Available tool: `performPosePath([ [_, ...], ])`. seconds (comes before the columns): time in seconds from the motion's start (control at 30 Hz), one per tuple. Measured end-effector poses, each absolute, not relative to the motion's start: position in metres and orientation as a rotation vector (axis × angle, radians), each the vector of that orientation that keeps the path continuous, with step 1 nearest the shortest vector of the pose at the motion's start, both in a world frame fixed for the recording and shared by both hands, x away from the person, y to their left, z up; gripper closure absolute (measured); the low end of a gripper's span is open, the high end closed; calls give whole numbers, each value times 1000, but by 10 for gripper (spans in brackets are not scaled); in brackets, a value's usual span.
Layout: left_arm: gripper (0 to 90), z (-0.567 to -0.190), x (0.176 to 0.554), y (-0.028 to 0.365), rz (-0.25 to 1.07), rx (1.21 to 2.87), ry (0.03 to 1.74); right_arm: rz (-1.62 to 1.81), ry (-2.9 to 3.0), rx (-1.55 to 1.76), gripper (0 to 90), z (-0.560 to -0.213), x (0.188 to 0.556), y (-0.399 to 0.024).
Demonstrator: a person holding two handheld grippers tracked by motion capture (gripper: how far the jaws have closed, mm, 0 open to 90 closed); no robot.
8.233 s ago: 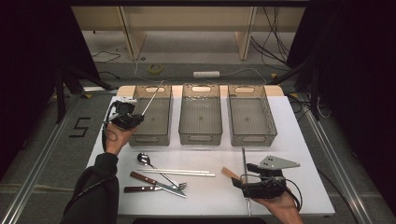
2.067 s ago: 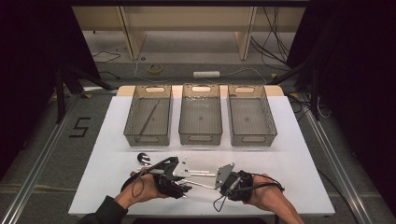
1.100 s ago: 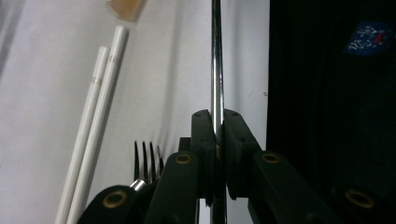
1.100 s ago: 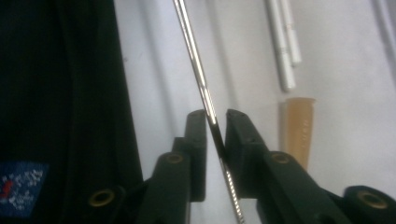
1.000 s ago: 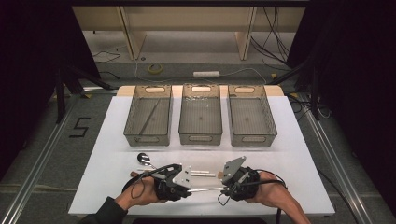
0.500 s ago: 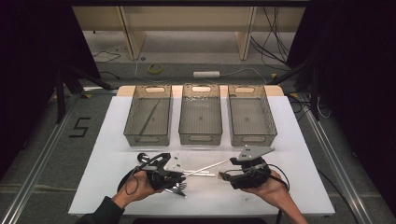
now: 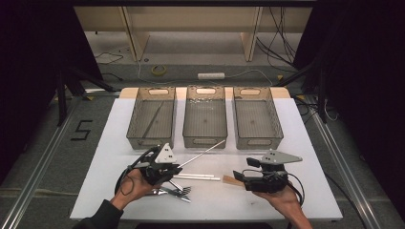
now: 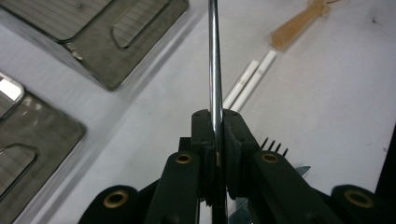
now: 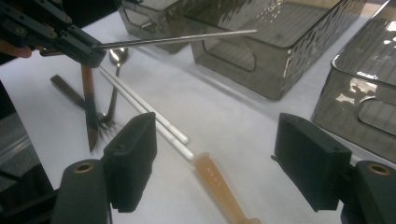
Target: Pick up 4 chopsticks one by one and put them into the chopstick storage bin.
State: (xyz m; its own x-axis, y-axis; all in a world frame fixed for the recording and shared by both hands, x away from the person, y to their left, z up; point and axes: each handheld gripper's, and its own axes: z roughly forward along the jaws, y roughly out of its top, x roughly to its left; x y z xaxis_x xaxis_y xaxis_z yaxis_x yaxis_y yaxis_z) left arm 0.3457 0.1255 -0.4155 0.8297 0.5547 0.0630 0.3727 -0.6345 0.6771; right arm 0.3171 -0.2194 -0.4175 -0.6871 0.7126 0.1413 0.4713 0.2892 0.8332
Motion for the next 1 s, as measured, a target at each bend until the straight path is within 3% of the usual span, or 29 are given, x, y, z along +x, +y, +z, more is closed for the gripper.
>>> performPosePath([
  [1.0,836,-397,434,189,546,2040,1063,1375,2284,1118,277,-427,296,-230],
])
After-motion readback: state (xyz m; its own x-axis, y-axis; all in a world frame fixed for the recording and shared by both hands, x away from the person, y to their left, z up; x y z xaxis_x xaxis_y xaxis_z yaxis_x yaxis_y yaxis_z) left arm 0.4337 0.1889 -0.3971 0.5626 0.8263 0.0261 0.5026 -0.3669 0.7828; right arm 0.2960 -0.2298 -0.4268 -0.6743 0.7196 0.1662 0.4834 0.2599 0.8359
